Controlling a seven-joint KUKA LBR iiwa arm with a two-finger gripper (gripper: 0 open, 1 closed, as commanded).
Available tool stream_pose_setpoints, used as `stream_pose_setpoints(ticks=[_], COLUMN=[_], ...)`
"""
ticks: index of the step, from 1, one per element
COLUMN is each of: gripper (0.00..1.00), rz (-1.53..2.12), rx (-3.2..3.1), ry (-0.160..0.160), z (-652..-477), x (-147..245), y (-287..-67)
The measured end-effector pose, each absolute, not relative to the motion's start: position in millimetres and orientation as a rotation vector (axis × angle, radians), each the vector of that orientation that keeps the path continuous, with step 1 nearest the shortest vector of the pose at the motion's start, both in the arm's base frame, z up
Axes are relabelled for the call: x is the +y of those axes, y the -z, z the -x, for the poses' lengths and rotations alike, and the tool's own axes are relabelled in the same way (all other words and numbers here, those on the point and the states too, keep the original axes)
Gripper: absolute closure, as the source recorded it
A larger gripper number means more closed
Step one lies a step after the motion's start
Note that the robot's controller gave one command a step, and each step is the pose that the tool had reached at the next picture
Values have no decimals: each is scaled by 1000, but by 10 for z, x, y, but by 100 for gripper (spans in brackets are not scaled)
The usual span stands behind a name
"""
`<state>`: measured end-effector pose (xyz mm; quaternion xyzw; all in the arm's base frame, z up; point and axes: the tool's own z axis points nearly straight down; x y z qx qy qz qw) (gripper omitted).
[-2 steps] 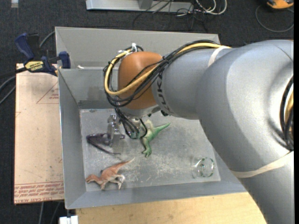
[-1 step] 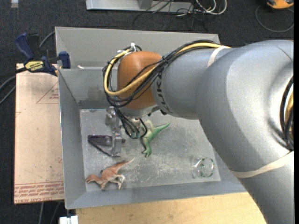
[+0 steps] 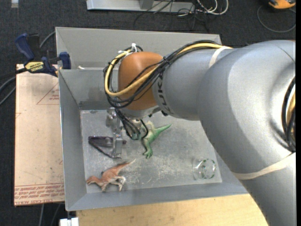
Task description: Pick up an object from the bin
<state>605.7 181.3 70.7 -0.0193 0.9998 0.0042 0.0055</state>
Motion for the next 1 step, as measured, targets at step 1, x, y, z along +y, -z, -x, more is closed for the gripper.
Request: stream_pose_setpoints(ticks=[1], gripper=[100], rz=[1187], rx=[2889], ry=[-9], z=[-5975], x=[2102], y=[-709])
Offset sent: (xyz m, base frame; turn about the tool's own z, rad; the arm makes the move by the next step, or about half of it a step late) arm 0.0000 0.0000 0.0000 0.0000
